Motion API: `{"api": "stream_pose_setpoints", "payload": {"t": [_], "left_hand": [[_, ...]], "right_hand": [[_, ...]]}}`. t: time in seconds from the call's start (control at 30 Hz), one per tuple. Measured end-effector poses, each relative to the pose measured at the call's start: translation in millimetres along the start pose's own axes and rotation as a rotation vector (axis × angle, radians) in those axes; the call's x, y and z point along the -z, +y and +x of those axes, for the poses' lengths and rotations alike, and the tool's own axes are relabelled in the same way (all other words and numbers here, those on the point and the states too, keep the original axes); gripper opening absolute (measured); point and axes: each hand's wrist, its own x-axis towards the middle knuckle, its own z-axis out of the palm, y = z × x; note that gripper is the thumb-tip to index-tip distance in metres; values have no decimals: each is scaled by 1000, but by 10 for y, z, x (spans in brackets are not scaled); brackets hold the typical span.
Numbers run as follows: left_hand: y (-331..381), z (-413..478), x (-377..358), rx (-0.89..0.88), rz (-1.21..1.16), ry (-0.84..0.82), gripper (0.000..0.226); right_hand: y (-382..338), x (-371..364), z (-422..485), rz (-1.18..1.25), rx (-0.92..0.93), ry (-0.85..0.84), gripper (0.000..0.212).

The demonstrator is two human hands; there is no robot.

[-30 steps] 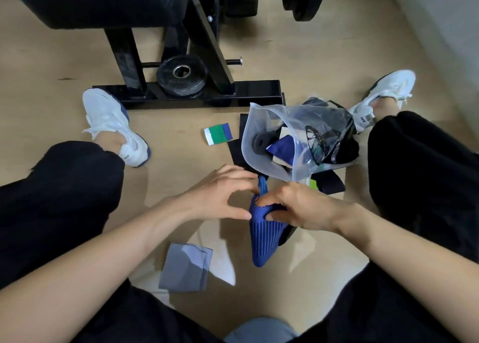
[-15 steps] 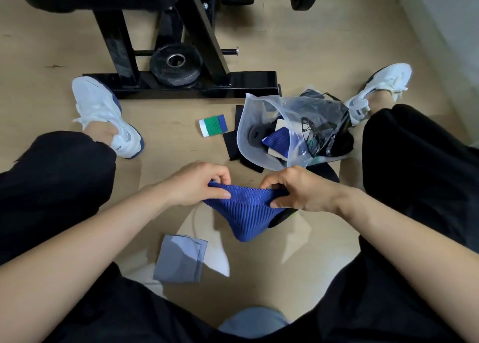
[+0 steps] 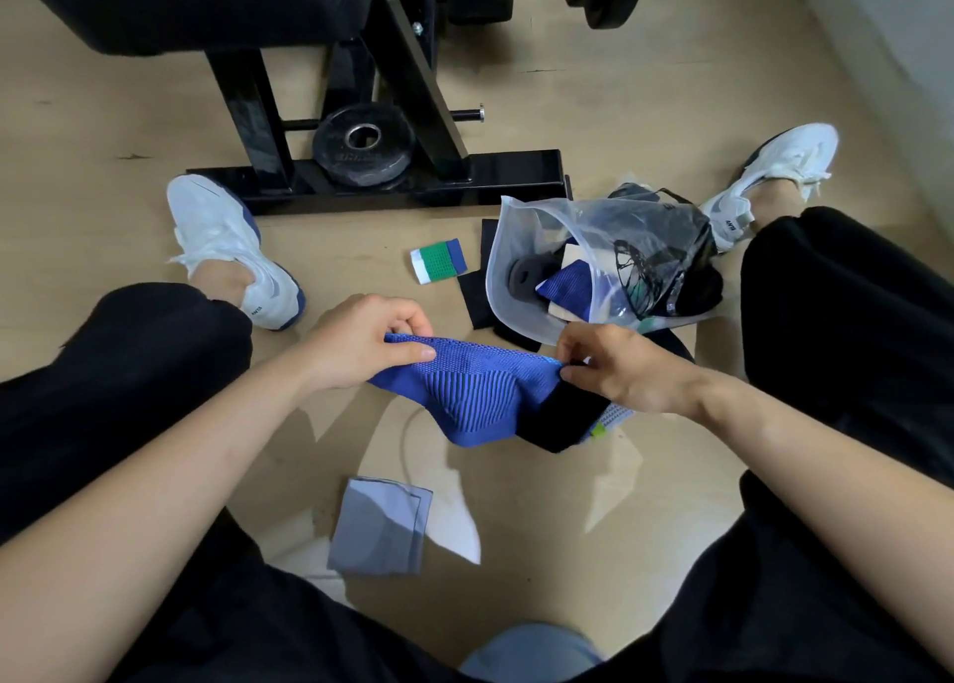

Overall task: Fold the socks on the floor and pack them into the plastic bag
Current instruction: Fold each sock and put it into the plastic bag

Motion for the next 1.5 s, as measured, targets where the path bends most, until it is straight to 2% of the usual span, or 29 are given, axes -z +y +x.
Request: {"api": "stream_pose_setpoints", "payload": {"t": [0.23, 0.4, 0.57, 0.87, 0.93, 1.03, 1.17, 1.37, 1.43, 1.5], "left_hand": [[-111, 18, 109, 73, -29, 72, 8], [121, 34, -55, 189, -306, 122, 12], [331, 6, -243, 280, -549, 115, 10], [631, -58, -474, 310, -789, 114, 8], [667, -69, -512, 307, -807, 152, 9], [699, -72, -549, 300, -831, 176, 11], [724, -85, -569, 283, -851, 210, 10], [748, -119, -522, 236, -911, 168, 17], [755, -129, -480, 192, -851, 161, 20], [722, -128, -424, 85, -668, 227, 21]], "right_hand": [[16, 246, 41, 125, -22, 224, 16], [-96, 156, 11, 258, -95, 203, 14], [-302, -67, 17, 553, -163, 212, 8], [-501, -351, 96, 599, -96, 313, 14], [-519, -395, 101, 606, -86, 314, 12], [-551, -442, 88, 638, -72, 296, 22], [-555, -499, 72, 473, -83, 272, 57], [-592, -428, 59, 476, -43, 378, 41], [-556, -390, 63, 478, -41, 380, 40], [-496, -363, 70, 464, -43, 371, 42]]}}
